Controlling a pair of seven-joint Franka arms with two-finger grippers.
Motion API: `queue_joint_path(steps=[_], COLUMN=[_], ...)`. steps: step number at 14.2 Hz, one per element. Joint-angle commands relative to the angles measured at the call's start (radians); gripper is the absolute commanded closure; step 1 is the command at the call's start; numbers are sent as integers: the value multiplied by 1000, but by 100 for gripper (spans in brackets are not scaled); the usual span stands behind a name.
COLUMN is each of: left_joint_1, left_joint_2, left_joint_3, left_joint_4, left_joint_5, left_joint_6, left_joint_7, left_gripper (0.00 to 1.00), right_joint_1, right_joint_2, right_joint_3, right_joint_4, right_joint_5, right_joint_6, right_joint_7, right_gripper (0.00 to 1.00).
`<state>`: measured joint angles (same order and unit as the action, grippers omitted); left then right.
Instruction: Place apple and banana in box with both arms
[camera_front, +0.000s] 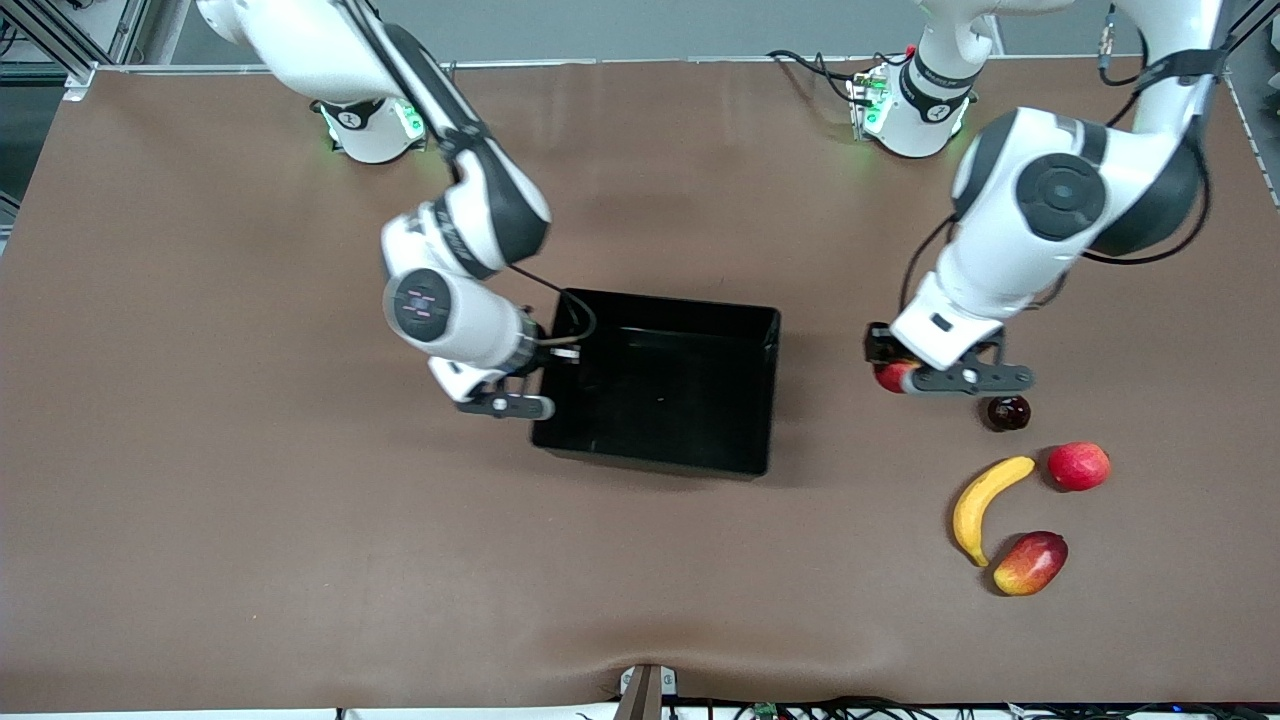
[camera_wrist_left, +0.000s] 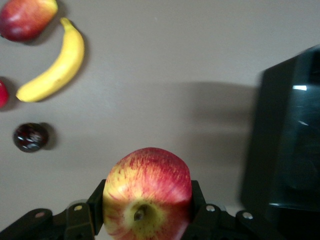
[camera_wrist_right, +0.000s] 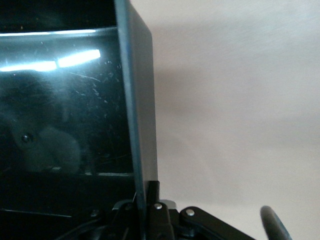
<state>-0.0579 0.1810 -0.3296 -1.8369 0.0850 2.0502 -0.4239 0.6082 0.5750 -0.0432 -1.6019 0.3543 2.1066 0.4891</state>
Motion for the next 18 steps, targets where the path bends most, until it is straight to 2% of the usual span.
queue_joint_path(steps=[1, 5, 6, 7, 10, 13, 15, 18], left_joint_1=[0, -43, -68, -72, -85, -114, -117, -140], left_joint_2=[-8, 96, 126, 156, 241, 300, 337, 373], left_joint_3=[-51, -80, -78, -78, -78, -74, -75, -74], left_joint_4=[-15, -13, -15, -13, -13, -15, -13, -22], left_joint_5=[2, 12, 13, 13, 16, 16, 21, 84], left_joint_6=[8, 99, 138, 162, 257, 289, 291, 289], left_joint_7=[-96, -165, -170, -179, -185, -190, -240, -274], left_gripper=[100, 100, 100, 100, 100, 100, 100, 100], right_joint_1=[50, 74, 67, 67, 53, -10, -73, -149], right_joint_2=[109, 152, 154, 149, 131, 128, 123, 57], right_joint_3=[-15, -15, -15, -17, -21, -44, -44, -46], right_joint_4=[114, 120, 122, 125, 177, 337, 401, 413], right_joint_5=[32, 34, 34, 25, 26, 28, 29, 25], right_joint_6=[12, 69, 67, 64, 2, -247, -344, -410], right_joint_7=[9, 9, 9, 3, 16, 32, 32, 22], right_gripper=[100, 100, 60, 1, 0, 0, 0, 0])
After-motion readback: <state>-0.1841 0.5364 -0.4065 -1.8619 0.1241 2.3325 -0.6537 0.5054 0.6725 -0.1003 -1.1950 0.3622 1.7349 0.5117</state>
